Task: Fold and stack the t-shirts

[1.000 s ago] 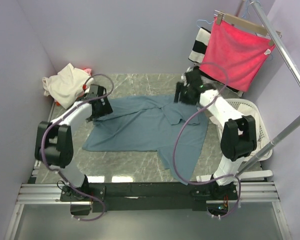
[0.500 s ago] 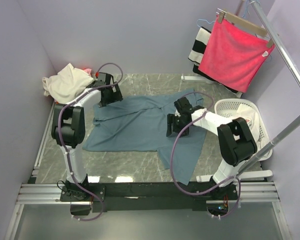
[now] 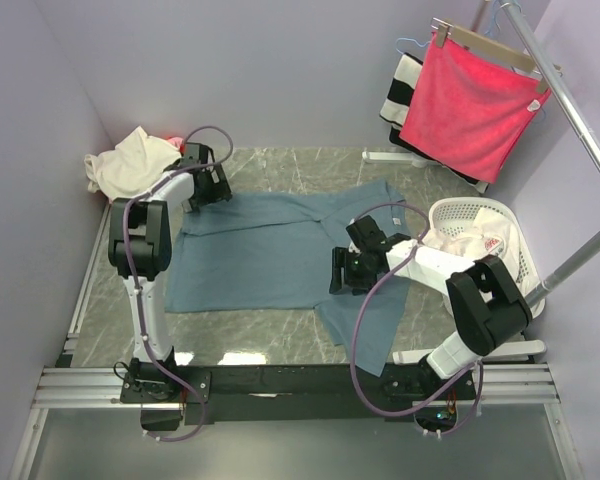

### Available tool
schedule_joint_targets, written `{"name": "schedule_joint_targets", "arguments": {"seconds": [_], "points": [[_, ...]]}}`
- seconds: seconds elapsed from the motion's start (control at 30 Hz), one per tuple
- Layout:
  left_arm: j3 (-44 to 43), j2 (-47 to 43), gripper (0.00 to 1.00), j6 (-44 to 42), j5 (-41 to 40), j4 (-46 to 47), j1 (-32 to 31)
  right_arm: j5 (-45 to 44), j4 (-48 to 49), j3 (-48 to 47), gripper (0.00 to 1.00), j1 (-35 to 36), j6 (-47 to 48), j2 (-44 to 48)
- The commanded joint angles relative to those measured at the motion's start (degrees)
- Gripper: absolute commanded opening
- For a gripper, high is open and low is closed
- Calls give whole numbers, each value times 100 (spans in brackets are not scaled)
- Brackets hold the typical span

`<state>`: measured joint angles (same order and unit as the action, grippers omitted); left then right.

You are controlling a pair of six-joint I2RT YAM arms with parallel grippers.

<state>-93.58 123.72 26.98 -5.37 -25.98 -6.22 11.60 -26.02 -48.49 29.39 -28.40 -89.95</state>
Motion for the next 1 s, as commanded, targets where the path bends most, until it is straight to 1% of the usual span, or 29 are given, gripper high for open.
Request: {"name": "schedule_joint_targets", "arguments": {"seconds": [0.0, 0.1, 0.17, 0.3, 0.33, 0.4, 0.43, 0.53, 0.6, 0.63, 0.67, 0.73, 0.77, 0.83, 0.87, 0.97], "points": [[-441, 345, 99, -281, -122, -118, 121, -973, -1061, 394, 74, 85, -367, -49], [-635, 407, 99, -281, -27, -223, 112, -1763, -1502, 69, 75, 76, -377, 39], [-426, 241, 99, -220, 140, -136, 95, -2002, -1651, -299, 75, 76, -202, 48], [269, -540, 99, -70, 290, 232, 16, -1933, -1310, -679, 78, 85, 177, 477], [427, -977, 99, -88, 186, 338, -19, -1968, -1205, -662, 87, 102, 177, 853], [761, -1575, 99, -53, -34, 304, -125, -2012, -967, -574, 98, 85, 28, 1250], [875, -1753, 99, -27, -104, 286, -143, -2125, -940, -461, 100, 76, -77, 1557], [1464, -2315, 100, 175, -376, -12, -152, -2004, -1185, -267, 100, 23, -568, 1822], [2113, -2684, 99, 359, -789, -188, -152, -1916, -1493, -65, 99, 32, -999, 1902], [2368, -2817, 99, 439, -878, -206, -152, -1811, -1555, 179, 97, 32, -1131, 1972], [2875, -2949, 100, 535, -957, -223, -152, -1514, -1590, 321, 95, 67, -1272, 2034], [3353, -3344, 100, 860, -932, -197, -152, -1266, -1573, 777, 92, 181, -1404, 2305], [3808, -3494, 100, 1088, -888, -145, -152, -1187, -1608, 901, 91, 242, -1518, 2429], [4197, -3846, 99, 1343, -826, -83, -152, -1186, -1739, 1104, 90, 444, -1624, 2805], [4503, -3951, 99, 1519, -834, -66, -152, -1229, -2009, 1140, 90, 497, -1729, 2938], [4813, -4294, 99, 1739, -1045, -197, -152, -1545, -2589, 1201, 90, 717, -2080, 3465]]}}
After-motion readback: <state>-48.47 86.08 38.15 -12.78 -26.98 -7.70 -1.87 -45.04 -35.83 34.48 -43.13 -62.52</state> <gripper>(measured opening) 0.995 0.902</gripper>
